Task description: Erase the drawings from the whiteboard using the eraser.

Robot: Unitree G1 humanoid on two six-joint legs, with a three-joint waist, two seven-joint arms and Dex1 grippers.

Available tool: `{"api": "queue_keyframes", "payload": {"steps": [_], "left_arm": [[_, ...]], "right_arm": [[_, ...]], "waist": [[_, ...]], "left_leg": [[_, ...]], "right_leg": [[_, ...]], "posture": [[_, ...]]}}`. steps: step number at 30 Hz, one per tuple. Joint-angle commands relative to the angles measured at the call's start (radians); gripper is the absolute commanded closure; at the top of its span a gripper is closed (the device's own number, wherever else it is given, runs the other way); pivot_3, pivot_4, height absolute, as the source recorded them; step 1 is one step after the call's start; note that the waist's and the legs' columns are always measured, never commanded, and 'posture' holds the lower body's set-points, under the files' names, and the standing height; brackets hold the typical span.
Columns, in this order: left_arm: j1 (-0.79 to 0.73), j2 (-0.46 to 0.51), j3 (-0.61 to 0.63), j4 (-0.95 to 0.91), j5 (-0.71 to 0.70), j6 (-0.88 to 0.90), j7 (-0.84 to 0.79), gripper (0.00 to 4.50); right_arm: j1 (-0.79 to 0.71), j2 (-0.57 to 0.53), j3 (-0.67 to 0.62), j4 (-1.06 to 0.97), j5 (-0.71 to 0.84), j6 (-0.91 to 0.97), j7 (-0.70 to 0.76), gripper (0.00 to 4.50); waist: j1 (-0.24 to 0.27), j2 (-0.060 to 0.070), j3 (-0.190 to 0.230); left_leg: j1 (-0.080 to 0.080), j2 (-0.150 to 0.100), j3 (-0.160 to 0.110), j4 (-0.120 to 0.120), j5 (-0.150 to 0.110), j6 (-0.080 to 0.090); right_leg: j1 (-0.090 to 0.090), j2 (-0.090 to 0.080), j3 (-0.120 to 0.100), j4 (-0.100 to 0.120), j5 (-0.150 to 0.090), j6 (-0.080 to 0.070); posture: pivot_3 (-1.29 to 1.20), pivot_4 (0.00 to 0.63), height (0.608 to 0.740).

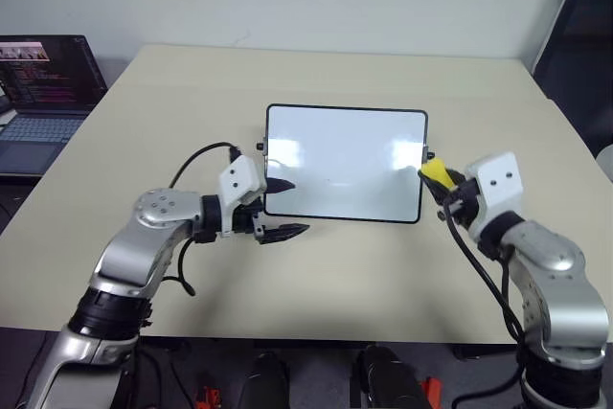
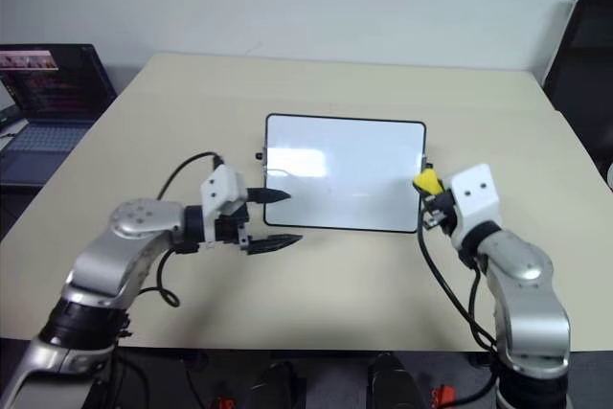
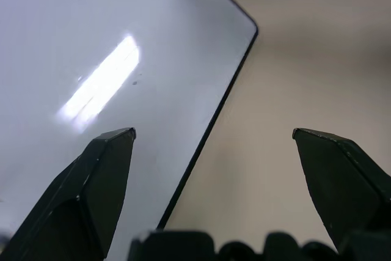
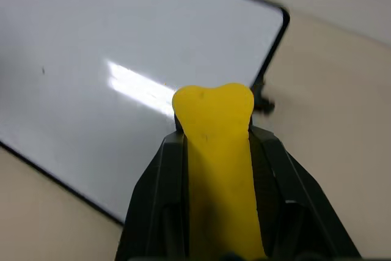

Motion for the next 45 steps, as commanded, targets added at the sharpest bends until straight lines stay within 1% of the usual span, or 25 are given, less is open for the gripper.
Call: {"api": "queue_keyframes", "payload": {"steps": [1,6,9,13,18,21,25,29,34,35,36,37,38,40,43,45], "left_arm": [[-0.048,-0.019,-0.018,0.048,0.018,-0.047,-0.033,0.0],[-0.136,-0.102,-0.09,0.134,0.065,-0.101,-0.072,0.0],[-0.193,-0.149,-0.136,0.17,0.082,-0.135,-0.123,0.0],[-0.272,-0.209,-0.186,0.245,0.122,-0.221,-0.175,0.0],[-0.35,-0.289,-0.233,0.34,0.177,-0.33,-0.202,0.0],[-0.378,-0.33,-0.245,0.382,0.197,-0.367,-0.208,0.0],[-0.409,-0.384,-0.266,0.431,0.225,-0.406,-0.217,0.0],[-0.415,-0.406,-0.261,0.442,0.227,-0.407,-0.227,0.0],[-0.406,-0.408,-0.251,0.425,0.222,-0.396,-0.234,0.0],[-0.403,-0.406,-0.246,0.42,0.217,-0.388,-0.232,0.0],[-0.399,-0.403,-0.242,0.415,0.214,-0.381,-0.232,0.0],[-0.392,-0.397,-0.237,0.408,0.21,-0.373,-0.232,0.0],[-0.385,-0.39,-0.232,0.4,0.205,-0.362,-0.234,0.0],[-0.367,-0.375,-0.213,0.383,0.19,-0.334,-0.226,0.0],[-0.33,-0.35,-0.165,0.343,0.149,-0.253,-0.198,0.0],[-0.277,-0.314,-0.107,0.286,0.105,-0.168,-0.17,0.0]], "right_arm": [[0.012,-0.027,0.017,-0.068,0.003,-0.031,-0.035,3.51],[0.076,-0.027,0.016,-0.097,0.005,0.015,-0.088,3.51],[0.12,0.014,-0.028,-0.112,0.044,0.102,-0.108,3.51],[0.13,0.069,-0.101,-0.077,0.06,0.159,-0.166,3.51],[0.108,0.082,-0.136,-0.015,0.069,0.148,-0.215,3.51],[0.095,0.078,-0.142,0.025,0.087,0.138,-0.224,3.51],[0.045,0.073,-0.172,0.127,0.101,0.095,-0.247,3.51],[-0.004,0.063,-0.196,0.22,0.106,0.048,-0.272,3.51],[-0.052,0.057,-0.217,0.319,0.122,-0.014,-0.297,3.51],[-0.059,0.052,-0.22,0.339,0.124,-0.031,-0.301,2.79],[-0.064,0.047,-0.22,0.357,0.127,-0.05,-0.304,2.57],[-0.069,0.041,-0.223,0.375,0.129,-0.066,-0.305,2.26],[-0.073,0.036,-0.223,0.39,0.132,-0.078,-0.305,1.81],[-0.078,0.029,-0.225,0.411,0.14,-0.098,-0.302,1.15],[-0.072,0.018,-0.218,0.415,0.15,-0.12,-0.292,0.05],[-0.057,0.008,-0.204,0.361,0.166,-0.14,-0.271,0.02]], "waist": [[-0.004,0.0,0.0],[0.004,0.0,0.0],[0.011,0.0,0.0],[0.01,0.0,0.0],[0.005,0.0,0.0],[0.003,0.0,0.0],[0.004,0.0,0.0],[0.003,0.0,0.0],[0.002,0.001,0.0],[0.003,0.001,0.0],[0.003,0.001,0.0],[0.003,0.001,0.0],[0.003,0.002,0.0],[0.002,0.002,0.0],[-0.001,0.003,0.0],[-0.002,0.004,0.0]], "left_leg": [[0.0,0.0,0.0,0.0,0.0,0.0],[0.0,0.0,0.0,0.0,0.0,0.0],[-0.001,-0.001,0.0,0.0,0.0,0.0],[-0.001,-0.001,-0.001,0.001,0.0,0.0],[0.0,-0.001,-0.001,0.002,0.0,0.0],[0.0,-0.001,-0.001,0.002,0.0,0.0],[0.0,-0.001,-0.001,0.002,0.0,0.0],[0.0,-0.001,-0.001,0.002,0.0,0.0],[0.0,-0.001,-0.001,0.002,0.0,0.0],[0.0,-0.001,-0.001,0.002,0.0,0.0],[0.0,-0.001,-0.001,0.002,0.0,0.0],[0.0,-0.001,-0.001,0.002,0.0,0.0],[0.0,-0.001,-0.001,0.002,0.0,0.0],[0.0,-0.001,-0.001,0.002,0.0,0.0],[0.0,-0.001,-0.001,0.001,0.0,0.0],[0.0,-0.001,-0.001,0.001,0.0,0.001]], "right_leg": [[0.0,0.0,0.001,0.0,0.0,0.0],[0.0,0.0,0.0,0.0,0.001,0.001],[0.002,0.0,0.0,-0.002,0.001,0.002],[0.002,0.0,0.0,-0.001,0.001,0.002],[0.004,0.0,0.0,-0.001,0.001,0.002],[0.003,0.0,0.0,-0.001,0.001,0.002],[0.004,0.0,0.0,-0.001,0.002,0.004],[0.004,0.0,0.0,-0.001,0.002,0.004],[0.004,0.0,0.0,-0.001,0.003,0.006],[0.004,0.0,0.0,-0.001,0.003,0.007],[0.004,0.0,0.0,-0.001,0.003,0.007],[0.004,0.0,0.0,-0.001,0.003,0.007],[0.004,0.0,0.0,-0.001,0.004,0.007],[0.004,0.0,0.0,-0.001,0.004,0.007],[0.004,0.0,0.0,0.0,0.004,0.007],[0.004,0.0,0.0,0.0,0.004,0.008]], "posture": [[0.0,0.15,0.74],[0.0,0.15,0.74],[0.0,0.15,0.74],[0.0,0.15,0.74],[0.0,0.15,0.74],[0.0,0.15,0.74],[0.0,0.15,0.74],[0.0,0.15,0.74],[0.0,0.15,0.74],[0.0,0.15,0.74],[0.0,0.15,0.74],[0.0,0.15,0.74],[0.0,0.15,0.74],[0.0,0.15,0.74],[0.0,0.15,0.74],[0.0,0.15,0.74]]}}
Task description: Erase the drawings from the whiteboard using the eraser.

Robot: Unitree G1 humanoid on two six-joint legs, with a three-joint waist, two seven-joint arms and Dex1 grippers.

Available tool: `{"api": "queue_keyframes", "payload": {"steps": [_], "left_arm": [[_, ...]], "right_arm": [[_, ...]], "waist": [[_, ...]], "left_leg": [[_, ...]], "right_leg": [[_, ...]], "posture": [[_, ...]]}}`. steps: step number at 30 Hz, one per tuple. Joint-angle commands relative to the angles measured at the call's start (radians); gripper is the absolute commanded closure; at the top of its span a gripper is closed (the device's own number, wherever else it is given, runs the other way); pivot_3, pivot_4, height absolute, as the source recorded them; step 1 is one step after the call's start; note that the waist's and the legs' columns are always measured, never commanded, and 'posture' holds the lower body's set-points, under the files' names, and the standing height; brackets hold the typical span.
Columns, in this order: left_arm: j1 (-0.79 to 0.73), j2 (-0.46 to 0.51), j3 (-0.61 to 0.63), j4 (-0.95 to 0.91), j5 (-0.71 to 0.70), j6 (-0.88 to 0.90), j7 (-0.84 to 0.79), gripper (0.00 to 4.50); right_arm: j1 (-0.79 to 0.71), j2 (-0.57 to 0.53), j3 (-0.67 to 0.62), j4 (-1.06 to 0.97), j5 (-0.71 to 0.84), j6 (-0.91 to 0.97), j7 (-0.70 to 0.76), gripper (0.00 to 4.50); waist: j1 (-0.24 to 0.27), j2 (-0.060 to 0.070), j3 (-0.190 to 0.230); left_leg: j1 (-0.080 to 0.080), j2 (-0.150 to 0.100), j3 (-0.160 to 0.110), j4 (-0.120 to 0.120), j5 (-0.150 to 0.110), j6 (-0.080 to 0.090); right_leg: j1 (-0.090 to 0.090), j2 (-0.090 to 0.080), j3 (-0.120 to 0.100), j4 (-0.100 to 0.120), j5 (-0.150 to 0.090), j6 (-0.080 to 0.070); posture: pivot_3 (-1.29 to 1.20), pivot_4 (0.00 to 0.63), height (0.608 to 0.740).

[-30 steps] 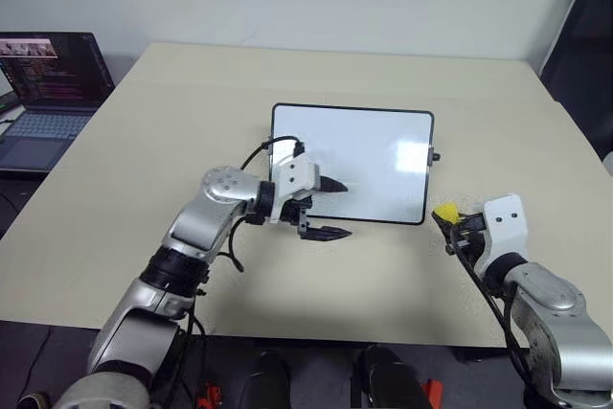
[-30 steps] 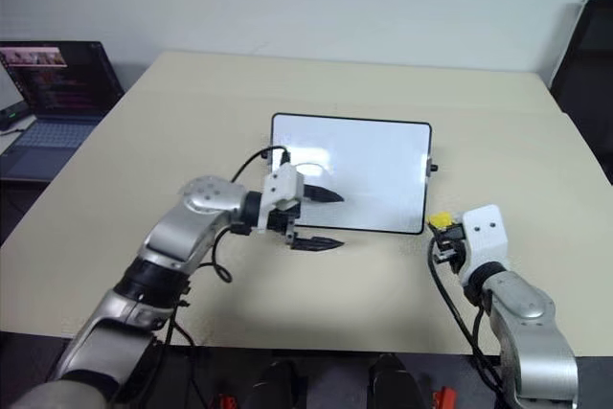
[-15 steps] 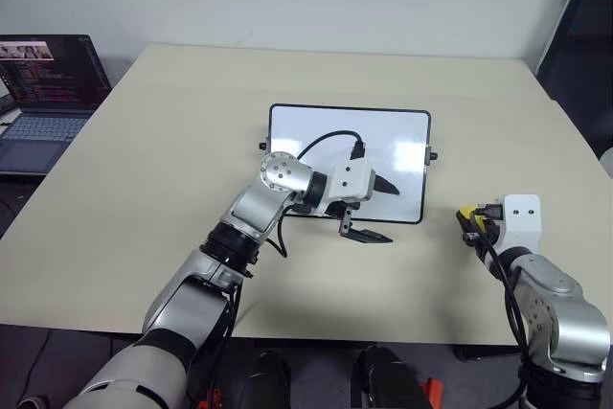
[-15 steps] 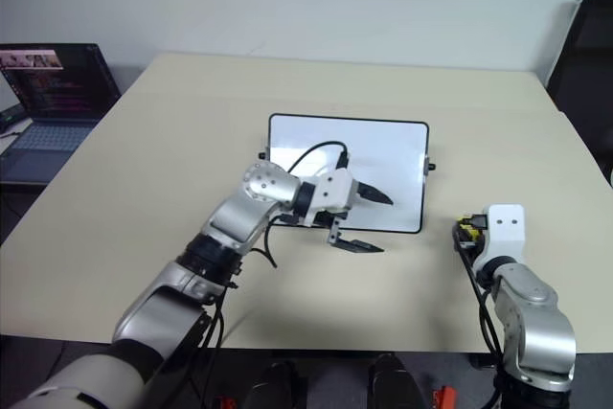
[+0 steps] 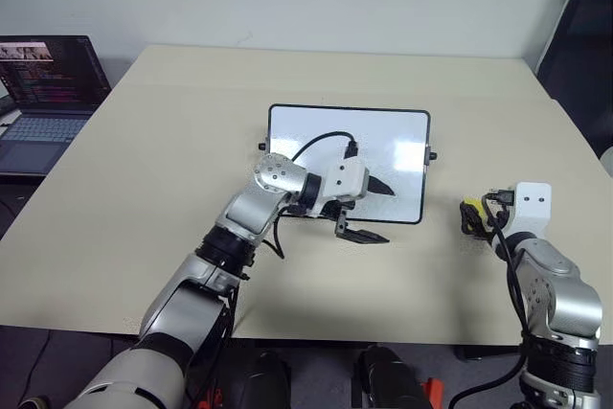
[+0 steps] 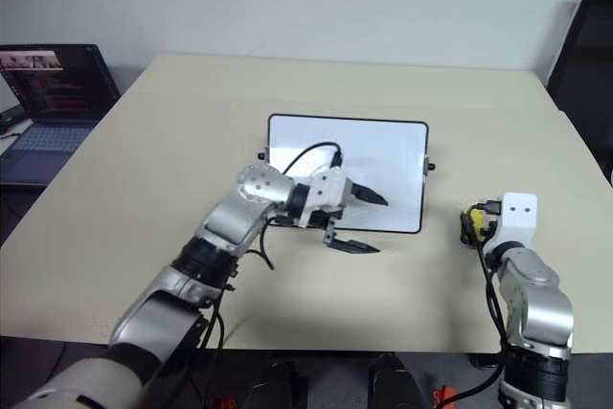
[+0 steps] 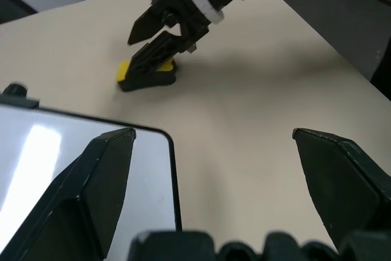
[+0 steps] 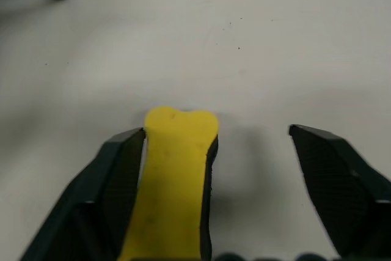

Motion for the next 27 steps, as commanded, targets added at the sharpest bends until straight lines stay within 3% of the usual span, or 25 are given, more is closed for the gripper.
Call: {"api": "queue_keyframes", "payload": {"steps": [1,7,11,14,19,27], "left_arm": [[0.071,0.056,0.114,-0.13,-0.088,0.132,0.05,0.0],[0.384,0.163,0.4,-0.468,-0.313,0.486,0.259,0.0],[0.64,0.132,0.561,-0.698,-0.424,0.606,0.431,0.0],[0.82,0.012,0.654,-0.818,-0.362,0.508,0.643,0.0],[0.848,-0.097,0.648,-0.774,-0.148,0.337,0.917,0.0],[0.785,-0.15,0.608,-0.632,-0.091,0.25,1.037,0.0]], "right_arm": [[0.02,-0.031,0.008,-0.121,0.039,-0.046,0.039,0.02],[0.163,0.0,0.063,-0.414,0.079,-0.045,0.036,0.02],[0.313,0.074,0.15,-0.439,-0.017,-0.224,-0.041,0.02],[0.478,0.174,0.221,-0.391,-0.095,-0.492,-0.118,0.02],[0.539,0.23,0.178,-0.335,0.019,-0.629,-0.068,0.02],[0.5,0.169,0.113,-0.275,0.047,-0.64,-0.051,0.02]], "waist": [[-0.004,0.002,0.001],[-0.02,0.004,0.001],[-0.015,0.003,0.0],[-0.009,0.003,-0.001],[0.003,0.0,0.0],[-0.002,-0.002,-0.002]], "left_leg": [[0.0,0.0,0.0,0.0,0.0,0.0],[0.0,0.0,-0.002,-0.002,0.0,0.0],[0.0,0.001,-0.003,-0.001,0.0,0.0],[0.007,0.001,-0.001,-0.002,-0.001,-0.001],[0.012,0.0,0.001,0.001,-0.004,-0.006],[0.009,-0.001,0.009,0.002,-0.005,-0.008]], "right_leg": [[0.0,0.0,0.0,0.0,0.0,0.0],[0.0,0.0,-0.002,0.001,-0.001,0.0],[0.002,0.0,-0.002,0.0,-0.003,-0.002],[0.008,-0.002,-0.001,-0.002,-0.006,-0.006],[0.008,-0.002,0.0,-0.007,-0.006,-0.008],[0.009,-0.012,0.0,-0.039,-0.002,-0.013]], "posture": [[0.0,0.15,0.74],[0.0,0.15,0.74],[0.0,0.15,0.74],[0.0,0.15,0.74],[0.0,0.15,0.74],[0.0,0.15,0.74]]}}
